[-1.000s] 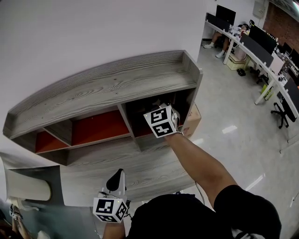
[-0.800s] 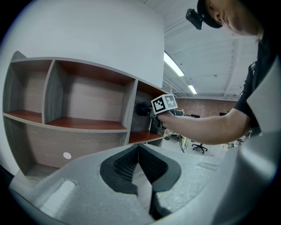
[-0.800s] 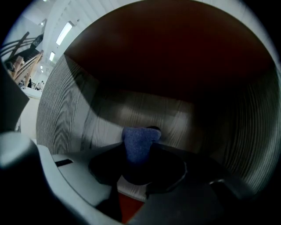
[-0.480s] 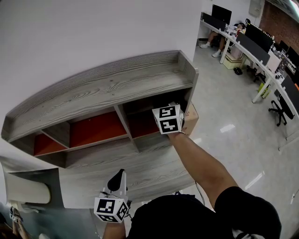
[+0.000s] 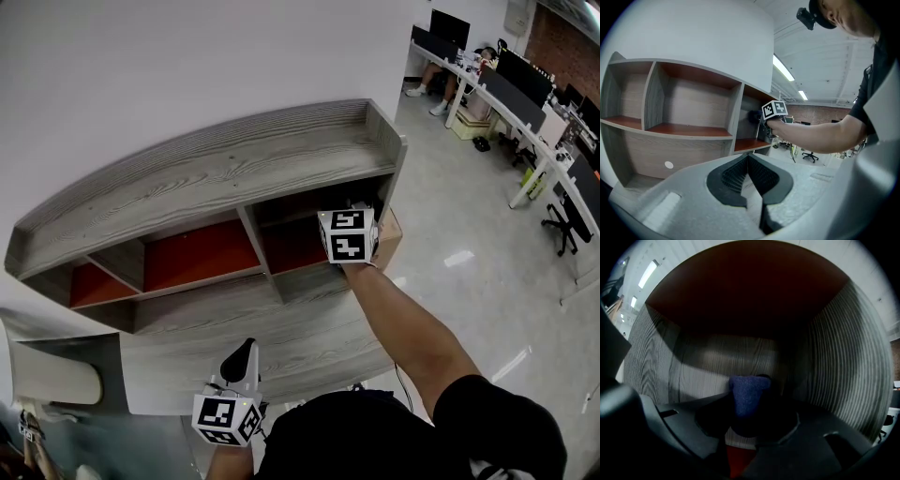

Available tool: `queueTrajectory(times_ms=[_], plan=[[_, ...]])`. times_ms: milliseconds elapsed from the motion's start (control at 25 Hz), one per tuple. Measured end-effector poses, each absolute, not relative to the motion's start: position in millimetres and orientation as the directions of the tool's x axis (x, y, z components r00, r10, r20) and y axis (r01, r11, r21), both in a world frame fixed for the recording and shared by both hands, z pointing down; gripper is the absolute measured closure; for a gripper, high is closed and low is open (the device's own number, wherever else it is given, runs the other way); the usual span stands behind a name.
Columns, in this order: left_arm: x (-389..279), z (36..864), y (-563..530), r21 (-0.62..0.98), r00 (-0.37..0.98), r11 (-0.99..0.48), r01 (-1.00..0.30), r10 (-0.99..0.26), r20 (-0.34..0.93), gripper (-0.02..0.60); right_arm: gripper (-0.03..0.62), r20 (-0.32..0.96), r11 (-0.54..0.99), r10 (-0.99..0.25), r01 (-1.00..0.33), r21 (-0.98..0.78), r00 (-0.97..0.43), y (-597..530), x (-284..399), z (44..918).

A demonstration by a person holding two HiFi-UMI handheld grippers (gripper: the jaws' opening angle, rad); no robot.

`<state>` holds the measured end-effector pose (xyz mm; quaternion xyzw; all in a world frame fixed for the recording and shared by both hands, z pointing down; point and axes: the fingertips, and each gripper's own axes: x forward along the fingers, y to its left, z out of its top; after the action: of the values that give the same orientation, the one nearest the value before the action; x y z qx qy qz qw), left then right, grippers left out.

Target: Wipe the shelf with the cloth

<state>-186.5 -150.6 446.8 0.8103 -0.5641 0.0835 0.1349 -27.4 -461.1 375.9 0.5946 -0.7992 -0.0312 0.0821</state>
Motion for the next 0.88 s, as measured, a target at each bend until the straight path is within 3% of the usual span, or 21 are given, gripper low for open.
queueTrajectory(times_ms=[280, 560, 880], plan=[[-192, 444, -148, 0.123, 0.339, -0.316, -0.941, -0.896, 0.288, 0.572, 0.456, 0.081, 0.303, -0.953, -0.939, 0.162, -0.293, -456, -30, 373], [-196, 445, -145, 0.119, 0.322, -0.300, -0.947, -0.900, 0.294, 0.571, 0.456, 0.027, 0.397, -0.917, -0.905, 0.149, -0.398, -431, -50, 368], [-200, 444, -142, 0.112, 0.298, -0.277, -0.954, -0.907, 0.296, 0.571, 0.456, 0.121, 0.596, -0.803, -0.778, 0.199, -0.584, -411, -113, 405]])
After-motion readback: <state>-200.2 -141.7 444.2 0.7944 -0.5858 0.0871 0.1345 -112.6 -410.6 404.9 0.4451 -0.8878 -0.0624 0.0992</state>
